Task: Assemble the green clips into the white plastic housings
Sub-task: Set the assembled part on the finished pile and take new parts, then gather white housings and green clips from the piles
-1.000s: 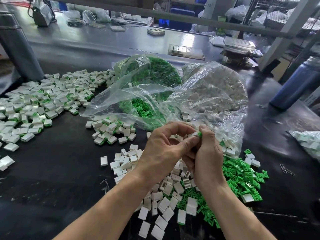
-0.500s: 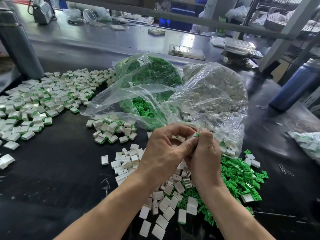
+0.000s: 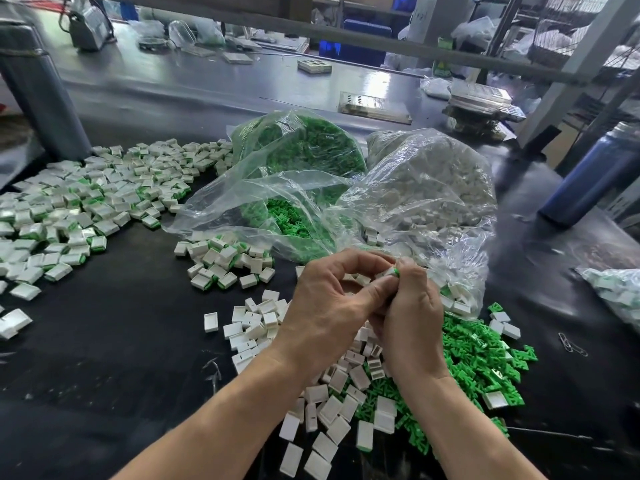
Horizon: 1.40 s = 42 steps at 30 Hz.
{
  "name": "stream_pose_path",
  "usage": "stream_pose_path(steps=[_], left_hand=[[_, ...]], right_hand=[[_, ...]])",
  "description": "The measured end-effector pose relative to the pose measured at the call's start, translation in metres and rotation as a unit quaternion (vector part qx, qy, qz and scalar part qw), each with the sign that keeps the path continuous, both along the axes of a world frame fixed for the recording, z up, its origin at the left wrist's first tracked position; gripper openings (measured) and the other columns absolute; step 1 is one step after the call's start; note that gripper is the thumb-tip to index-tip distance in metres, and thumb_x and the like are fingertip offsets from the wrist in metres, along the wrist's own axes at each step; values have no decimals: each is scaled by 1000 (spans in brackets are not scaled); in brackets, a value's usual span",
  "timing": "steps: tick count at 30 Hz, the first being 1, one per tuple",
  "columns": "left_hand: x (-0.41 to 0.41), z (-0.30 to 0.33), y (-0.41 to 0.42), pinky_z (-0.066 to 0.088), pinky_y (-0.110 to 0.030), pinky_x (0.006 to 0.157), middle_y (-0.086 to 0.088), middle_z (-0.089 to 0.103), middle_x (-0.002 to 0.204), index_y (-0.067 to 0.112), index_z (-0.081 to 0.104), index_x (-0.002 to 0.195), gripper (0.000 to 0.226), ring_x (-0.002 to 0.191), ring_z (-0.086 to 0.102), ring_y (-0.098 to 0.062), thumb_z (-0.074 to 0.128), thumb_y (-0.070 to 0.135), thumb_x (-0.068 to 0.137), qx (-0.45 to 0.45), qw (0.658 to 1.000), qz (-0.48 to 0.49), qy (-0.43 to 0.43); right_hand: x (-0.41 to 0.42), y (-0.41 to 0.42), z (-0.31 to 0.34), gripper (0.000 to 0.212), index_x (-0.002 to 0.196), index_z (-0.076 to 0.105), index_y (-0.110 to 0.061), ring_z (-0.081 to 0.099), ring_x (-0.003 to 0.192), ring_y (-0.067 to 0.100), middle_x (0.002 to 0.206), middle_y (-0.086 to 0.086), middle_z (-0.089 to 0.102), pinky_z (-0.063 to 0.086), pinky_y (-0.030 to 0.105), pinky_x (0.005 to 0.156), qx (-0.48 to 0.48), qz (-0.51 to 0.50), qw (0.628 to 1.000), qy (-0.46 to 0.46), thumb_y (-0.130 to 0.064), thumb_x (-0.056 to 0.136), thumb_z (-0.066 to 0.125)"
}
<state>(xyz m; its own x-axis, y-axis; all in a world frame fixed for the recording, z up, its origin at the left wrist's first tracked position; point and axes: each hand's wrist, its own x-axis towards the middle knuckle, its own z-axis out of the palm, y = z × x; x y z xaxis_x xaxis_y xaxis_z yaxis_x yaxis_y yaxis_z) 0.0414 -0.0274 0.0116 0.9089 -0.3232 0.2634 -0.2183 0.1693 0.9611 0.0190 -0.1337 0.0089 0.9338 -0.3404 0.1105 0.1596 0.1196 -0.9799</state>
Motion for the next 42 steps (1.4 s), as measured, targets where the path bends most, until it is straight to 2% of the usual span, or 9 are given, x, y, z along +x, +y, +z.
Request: stream_pose_path(steps=[2,5,8,12,16,20,26,34,42], left_hand=[[0,0,0,62,-30,78,3,78,111,8,77,100,7,94,77,-19,76,9,93,-6,1000,-7,5],[1,0,1,64,-42,84,1,77,113,6,76,100,8,97,77,-23,75,9,93,-8,1000,-12,16],[2,-1,2,61,-54,90,-1,77,112,7,76,101,9,98,76,-27,76,12,93,2,1000,-12,27],[3,1,5,59,-55,92,-1,78,105,12,77,102,13,98,75,-25,78,20,92,33,999,11,15],[8,0,11,63,-38,83,2,77,94,19,75,100,10,89,74,-16,78,23,91,55,998,43,4],[11,0,18,61,-28,79,8,75,90,22,75,99,8,84,72,-8,77,25,92,80,995,57,-5],[13,1,22,59,-22,75,10,75,89,21,75,99,8,83,71,-6,78,21,92,110,992,64,-14],[15,0,23,59,-19,74,11,75,88,24,74,102,16,84,73,-6,80,15,90,96,993,65,-8],[28,-2,48,60,-19,74,17,75,92,32,73,101,13,86,72,2,77,24,91,208,969,133,-22]], right_hand=[[0,-1,0,44,87,80,-31,54,70,30,74,16,64,44,45,62,9,-6,1000,5,-48,97,40],[-3,-3,2,45,80,79,-34,45,54,18,60,0,54,35,30,44,-5,-17,1000,12,-51,97,41],[-5,-5,4,48,80,79,-36,46,52,12,57,-6,57,34,25,41,-25,-6,1000,12,-51,99,38],[-7,-10,5,63,63,71,-34,51,46,-3,51,-17,55,38,9,45,-96,11,995,-31,-44,113,34],[-5,-21,4,31,82,67,-26,53,63,4,69,-11,60,43,18,56,-124,-16,991,-54,-49,102,57],[-4,-28,4,9,103,73,-26,66,78,12,90,-4,72,54,31,68,-188,15,980,-65,-30,97,69],[-1,-30,-1,10,103,74,-28,71,86,13,91,-12,73,60,29,73,-287,-10,956,-63,-21,96,72],[-1,-29,-3,9,97,70,-33,69,76,10,87,-12,72,57,26,66,-258,3,965,-46,-25,99,68],[1,-44,-6,9,97,73,-32,70,79,6,87,-16,74,56,20,68,-258,2,966,-6,-23,97,71]])
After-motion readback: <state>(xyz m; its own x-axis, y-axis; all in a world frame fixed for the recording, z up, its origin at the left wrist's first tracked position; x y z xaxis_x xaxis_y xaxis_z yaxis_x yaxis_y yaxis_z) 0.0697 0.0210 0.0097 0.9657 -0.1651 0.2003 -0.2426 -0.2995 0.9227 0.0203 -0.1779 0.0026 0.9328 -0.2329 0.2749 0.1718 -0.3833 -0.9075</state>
